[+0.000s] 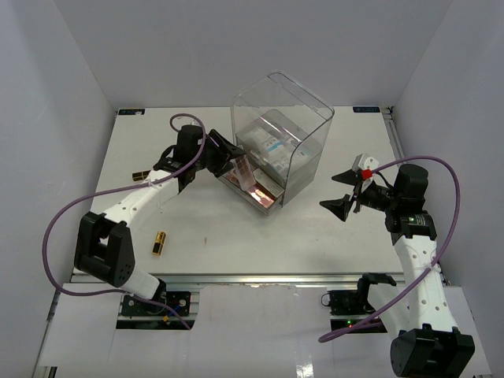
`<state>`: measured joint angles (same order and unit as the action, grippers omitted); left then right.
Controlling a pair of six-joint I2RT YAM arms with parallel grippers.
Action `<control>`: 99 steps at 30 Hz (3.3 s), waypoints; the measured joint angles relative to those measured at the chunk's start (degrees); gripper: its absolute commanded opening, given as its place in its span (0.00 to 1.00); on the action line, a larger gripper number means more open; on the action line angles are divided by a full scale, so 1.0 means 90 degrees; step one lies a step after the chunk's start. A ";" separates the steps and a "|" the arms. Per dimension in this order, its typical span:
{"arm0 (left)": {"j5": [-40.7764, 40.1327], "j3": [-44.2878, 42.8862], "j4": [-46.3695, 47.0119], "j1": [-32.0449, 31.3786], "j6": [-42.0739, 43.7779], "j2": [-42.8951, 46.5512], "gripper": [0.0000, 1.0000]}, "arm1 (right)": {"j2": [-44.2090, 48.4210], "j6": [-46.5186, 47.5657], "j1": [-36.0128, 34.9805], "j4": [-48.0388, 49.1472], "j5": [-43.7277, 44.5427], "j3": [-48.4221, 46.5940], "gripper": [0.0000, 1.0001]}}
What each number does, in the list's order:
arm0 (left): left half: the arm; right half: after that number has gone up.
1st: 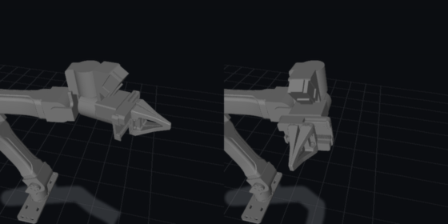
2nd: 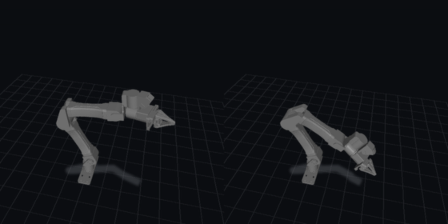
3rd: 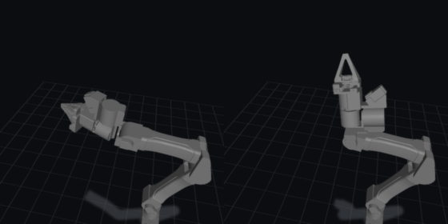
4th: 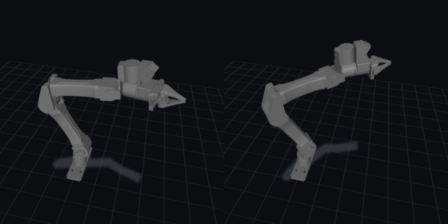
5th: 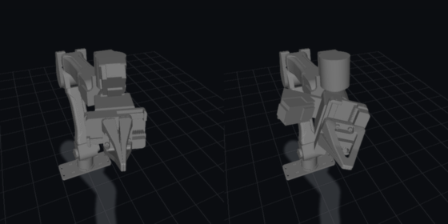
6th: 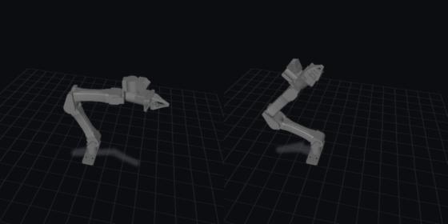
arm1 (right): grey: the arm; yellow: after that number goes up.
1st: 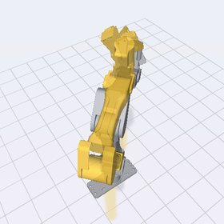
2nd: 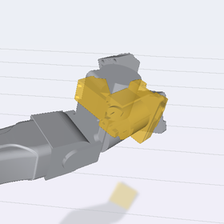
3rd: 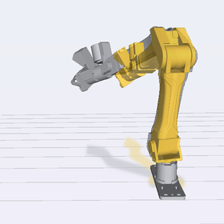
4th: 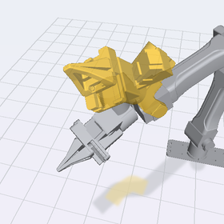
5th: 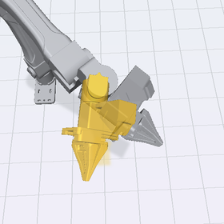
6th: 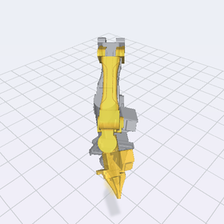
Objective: Organize the makeup
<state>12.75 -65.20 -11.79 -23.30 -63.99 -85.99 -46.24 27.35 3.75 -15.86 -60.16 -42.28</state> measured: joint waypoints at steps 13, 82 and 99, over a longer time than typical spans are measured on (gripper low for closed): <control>-0.0667 -0.0373 -0.0428 -0.0348 0.0019 -0.0586 0.31 | 0.0000 0.0000 0.0005 0.0027 -0.0001 0.0000 0.90; -0.1393 0.2622 -0.1033 -0.0215 0.4816 0.5276 0.88 | -0.1938 0.1668 -0.5248 -0.2091 0.2047 -0.1615 0.53; -0.1998 0.2602 -0.2926 -0.0215 0.2828 0.7493 0.95 | -0.6248 -0.0220 -0.6368 -0.1324 0.4619 -0.4384 0.24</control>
<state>-5.23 -41.78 -38.12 -25.23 -38.53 -18.55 -102.47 25.38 -53.57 -27.78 -18.59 -81.74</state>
